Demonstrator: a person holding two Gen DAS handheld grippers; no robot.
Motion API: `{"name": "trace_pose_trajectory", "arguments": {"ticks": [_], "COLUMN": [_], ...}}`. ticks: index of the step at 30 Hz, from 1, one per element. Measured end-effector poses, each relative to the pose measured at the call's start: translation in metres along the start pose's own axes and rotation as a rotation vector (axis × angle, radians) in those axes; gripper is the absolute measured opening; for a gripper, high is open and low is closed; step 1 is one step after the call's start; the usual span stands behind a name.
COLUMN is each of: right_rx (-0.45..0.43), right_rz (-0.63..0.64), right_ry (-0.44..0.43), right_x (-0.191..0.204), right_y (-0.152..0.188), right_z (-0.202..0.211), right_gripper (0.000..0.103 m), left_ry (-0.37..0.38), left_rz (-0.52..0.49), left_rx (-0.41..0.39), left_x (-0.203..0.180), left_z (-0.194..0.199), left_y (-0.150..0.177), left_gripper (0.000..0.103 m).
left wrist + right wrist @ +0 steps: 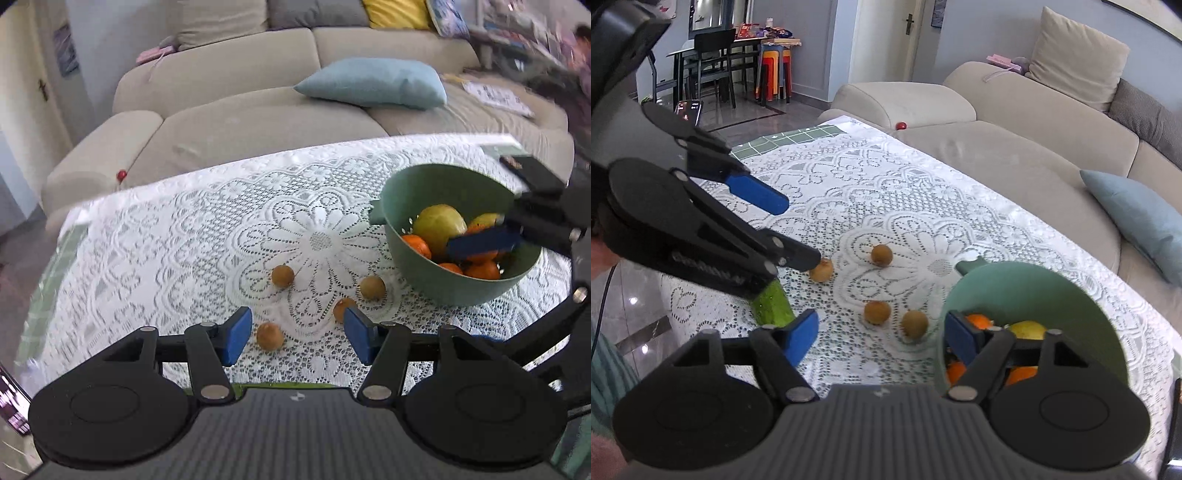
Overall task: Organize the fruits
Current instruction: 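Grasp a brown kiwi with the left tool while the right tool grasps another kiwi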
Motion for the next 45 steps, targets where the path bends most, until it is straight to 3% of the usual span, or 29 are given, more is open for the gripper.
{"name": "trace_pose_trajectory", "arguments": {"ticks": [4, 9, 13, 19, 25, 30, 36, 45], "right_rx": [0.005, 0.005, 0.022, 0.073, 0.082, 0.064, 0.058, 0.060], "right_rz": [-0.012, -0.023, -0.023, 0.037, 0.048, 0.065, 0.103, 0.135], "right_ry": [-0.005, 0.006, -0.017, 0.024, 0.026, 0.061, 0.136, 0.179], "right_x": [0.011, 0.024, 0.027, 0.025, 0.019, 0.022, 0.025, 0.024], "right_y": [0.002, -0.003, -0.009, -0.014, -0.016, -0.017, -0.019, -0.024], "right_z": [-0.015, -0.031, -0.042, -0.070, -0.091, -0.098, -0.105, -0.115], "right_gripper": [0.057, 0.049, 0.041, 0.029, 0.024, 0.024, 0.024, 0.024], "left_ry": [0.044, 0.090, 0.084, 0.111, 0.067, 0.039, 0.045, 0.086], "left_rz": [0.049, 0.061, 0.047, 0.038, 0.044, 0.057, 0.084, 0.157], "left_rx": [-0.023, -0.053, -0.075, -0.081, -0.029, -0.043, -0.028, 0.009], "left_x": [0.013, 0.018, 0.019, 0.025, 0.022, 0.022, 0.026, 0.035], "left_z": [-0.005, -0.017, -0.030, -0.041, -0.064, -0.066, -0.074, -0.086], "left_y": [0.010, 0.018, 0.022, 0.023, 0.029, 0.028, 0.025, 0.024], "left_gripper": [0.059, 0.045, 0.043, 0.041, 0.040, 0.039, 0.039, 0.036]}}
Point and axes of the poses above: each gripper's, at about its wrist camera, not at the fingertips, and z roughly against the way its jaws point, x to its left, y to its underside, the point moved 7 cm from there along -z, roughly the way its jaws point, and after that the axes turned 14 degrees about x, right-handed, at the moved point
